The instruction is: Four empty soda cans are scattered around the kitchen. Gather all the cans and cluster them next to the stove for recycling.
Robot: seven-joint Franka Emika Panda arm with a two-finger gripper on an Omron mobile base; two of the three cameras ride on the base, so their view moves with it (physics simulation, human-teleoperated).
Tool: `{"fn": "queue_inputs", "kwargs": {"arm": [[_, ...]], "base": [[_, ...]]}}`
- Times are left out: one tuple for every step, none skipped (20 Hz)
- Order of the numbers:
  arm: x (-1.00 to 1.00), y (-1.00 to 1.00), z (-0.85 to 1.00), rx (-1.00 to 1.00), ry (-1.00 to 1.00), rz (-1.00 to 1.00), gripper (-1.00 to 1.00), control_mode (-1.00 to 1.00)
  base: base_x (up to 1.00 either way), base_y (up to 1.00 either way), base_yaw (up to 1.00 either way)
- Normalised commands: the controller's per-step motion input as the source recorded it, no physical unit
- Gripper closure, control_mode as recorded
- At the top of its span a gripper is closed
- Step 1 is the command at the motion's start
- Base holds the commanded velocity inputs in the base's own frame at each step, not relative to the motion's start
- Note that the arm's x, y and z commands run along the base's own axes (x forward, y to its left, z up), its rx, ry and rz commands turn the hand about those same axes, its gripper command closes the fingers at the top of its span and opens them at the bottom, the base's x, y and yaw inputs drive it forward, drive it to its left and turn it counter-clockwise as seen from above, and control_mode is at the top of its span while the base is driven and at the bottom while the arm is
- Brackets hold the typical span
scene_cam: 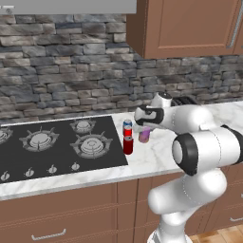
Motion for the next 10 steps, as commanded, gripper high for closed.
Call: {"fn": "queue_inputs", "kwargs": {"arm": [[0.13, 0.06, -0.21, -0.01, 0.0, 0.09, 1.0, -1.0], [0.09, 0.11, -0.24, -0.01, 0.0, 0.07, 1.0, -1.0], [0.09, 0.21, -0.27, -0.02, 0.0, 0.03, 1.0, -1.0], [0.11, 0.16, -0.34, -0.01, 0.0, 0.04, 1.0, -1.0], [0.13, 0.17, -0.36, -0.01, 0.0, 0.04, 1.0, -1.0], [0.14, 0.08, -0.34, 0.0, 0.0, 0.05, 1.0, -1.0], [0.19, 0.13, -0.33, 0.0, 0.0, 0.04, 1.0, -1.0], [0.21, 0.16, -0.31, -0.01, 0.0, 0.04, 1.0, -1.0], [0.25, 0.17, -0.28, -0.01, 0.0, 0.03, 1.0, -1.0], [0.2, 0.13, -0.26, 0.0, 0.0, 0.02, 1.0, -1.0]], "base": [[0.0, 0.0, 0.0], [0.0, 0.0, 0.0], [0.0, 0.0, 0.0], [0.0, 0.0, 0.0], [0.0, 0.0, 0.0], [0.0, 0.0, 0.0], [0.0, 0.0, 0.0], [0.0, 0.0, 0.0], [0.0, 0.0, 0.0], [0.0, 0.0, 0.0]]}}
